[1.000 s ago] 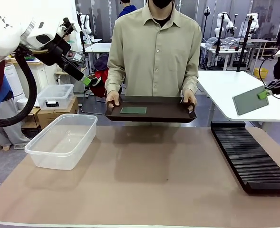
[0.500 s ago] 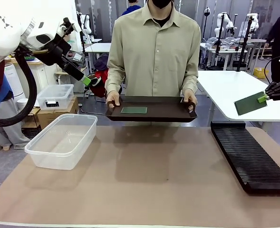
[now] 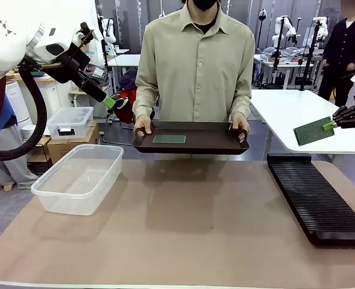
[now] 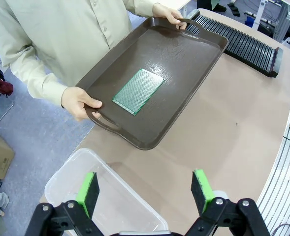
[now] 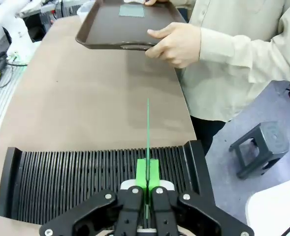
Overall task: Sort PCBs into racks and boxes based on the side picked up.
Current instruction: If the short side of the Blank PCB is picked up, insert it into the PCB Rack ; if the long side is picked up, place it in the Organizing box.
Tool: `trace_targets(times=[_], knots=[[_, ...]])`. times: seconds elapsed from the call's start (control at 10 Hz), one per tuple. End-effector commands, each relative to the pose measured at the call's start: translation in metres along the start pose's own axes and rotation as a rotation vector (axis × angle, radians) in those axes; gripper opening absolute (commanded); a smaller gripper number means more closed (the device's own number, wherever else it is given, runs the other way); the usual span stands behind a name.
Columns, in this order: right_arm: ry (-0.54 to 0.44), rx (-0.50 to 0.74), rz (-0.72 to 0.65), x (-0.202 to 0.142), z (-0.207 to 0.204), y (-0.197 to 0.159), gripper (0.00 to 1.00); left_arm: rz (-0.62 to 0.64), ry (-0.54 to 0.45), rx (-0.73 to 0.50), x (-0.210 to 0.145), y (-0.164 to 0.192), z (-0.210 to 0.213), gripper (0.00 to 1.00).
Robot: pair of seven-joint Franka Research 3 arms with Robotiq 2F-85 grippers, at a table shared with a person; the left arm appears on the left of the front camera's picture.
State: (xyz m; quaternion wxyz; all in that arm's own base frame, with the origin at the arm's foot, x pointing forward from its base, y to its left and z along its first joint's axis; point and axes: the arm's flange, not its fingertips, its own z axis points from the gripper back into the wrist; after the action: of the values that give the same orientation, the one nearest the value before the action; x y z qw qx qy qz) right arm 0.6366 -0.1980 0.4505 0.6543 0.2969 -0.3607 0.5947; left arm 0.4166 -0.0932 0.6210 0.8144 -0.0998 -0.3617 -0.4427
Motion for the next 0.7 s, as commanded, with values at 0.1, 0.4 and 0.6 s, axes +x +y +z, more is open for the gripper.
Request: trace_targets(times=[0.1, 0.4, 0.6], knots=[[-0.005, 0.099, 0.012, -0.002, -0.017, -0.004, 0.02, 0.006, 0.001, -0.002, -0.002, 0.000, -0.001, 1.00], [-0.005, 0.171, 0.049, -0.022, -0.031, -0.030, 0.02, 0.006, 0.001, -0.002, -0.002, 0.000, -0.001, 1.00], [-0.002, 0.198, 0.047, -0.037, -0.044, -0.038, 0.02, 0.006, 0.001, -0.002, -0.002, 0.000, -0.001, 1.00]])
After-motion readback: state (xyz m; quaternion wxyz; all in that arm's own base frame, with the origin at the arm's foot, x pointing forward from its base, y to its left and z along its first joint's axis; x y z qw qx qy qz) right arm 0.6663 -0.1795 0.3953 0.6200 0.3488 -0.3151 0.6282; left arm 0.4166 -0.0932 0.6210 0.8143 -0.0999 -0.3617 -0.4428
